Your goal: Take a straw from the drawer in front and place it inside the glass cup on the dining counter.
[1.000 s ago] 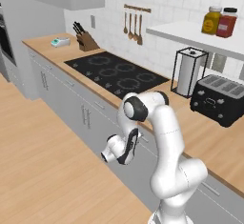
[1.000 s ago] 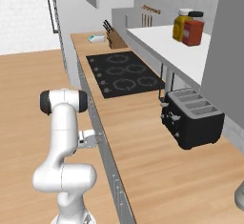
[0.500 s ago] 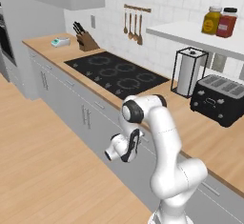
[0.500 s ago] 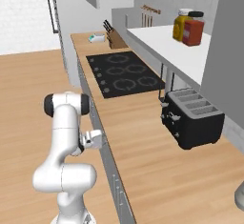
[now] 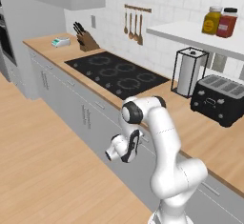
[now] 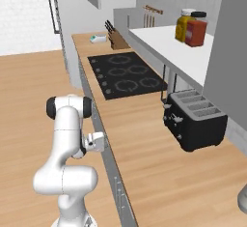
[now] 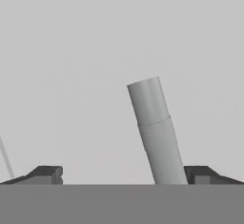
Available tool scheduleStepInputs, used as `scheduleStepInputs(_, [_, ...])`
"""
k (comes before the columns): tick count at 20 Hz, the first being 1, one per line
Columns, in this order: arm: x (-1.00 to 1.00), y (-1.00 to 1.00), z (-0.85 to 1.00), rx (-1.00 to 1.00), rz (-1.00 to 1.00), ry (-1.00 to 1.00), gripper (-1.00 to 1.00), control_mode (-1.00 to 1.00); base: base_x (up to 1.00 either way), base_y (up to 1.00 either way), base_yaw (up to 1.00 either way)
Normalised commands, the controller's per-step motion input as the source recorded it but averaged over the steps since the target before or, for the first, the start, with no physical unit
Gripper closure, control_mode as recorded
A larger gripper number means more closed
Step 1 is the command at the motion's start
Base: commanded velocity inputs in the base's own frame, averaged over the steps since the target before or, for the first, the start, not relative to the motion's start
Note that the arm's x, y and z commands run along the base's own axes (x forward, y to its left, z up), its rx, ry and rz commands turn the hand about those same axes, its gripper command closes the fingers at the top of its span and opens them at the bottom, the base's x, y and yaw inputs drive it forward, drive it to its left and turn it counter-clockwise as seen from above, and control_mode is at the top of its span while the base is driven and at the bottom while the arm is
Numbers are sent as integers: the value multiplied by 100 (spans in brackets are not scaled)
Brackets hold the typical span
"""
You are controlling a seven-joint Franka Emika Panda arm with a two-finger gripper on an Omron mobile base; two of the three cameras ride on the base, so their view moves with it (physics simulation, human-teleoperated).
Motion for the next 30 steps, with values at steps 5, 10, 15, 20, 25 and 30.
scheduleStepInputs(5, [6, 0, -4, 3, 0, 5, 100, -100, 0, 0, 0])
scheduleStepInputs(10, [-7, 12, 0, 8, 1, 3, 100, -100, 0, 0, 0])
scheduleStepInputs(15, [-25, 52, 0, 6, 2, 6, 100, -100, 0, 0, 0])
scheduleStepInputs(20, [-38, 81, 0, 3, 1, 8, 100, -100, 0, 0, 0])
scheduleStepInputs(25, [-41, 99, 0, 1, 0, 12, 100, -100, 0, 0, 0])
scheduleStepInputs(30, [-40, 97, 0, 5, 0, 15, 100, -100, 0, 0, 0])
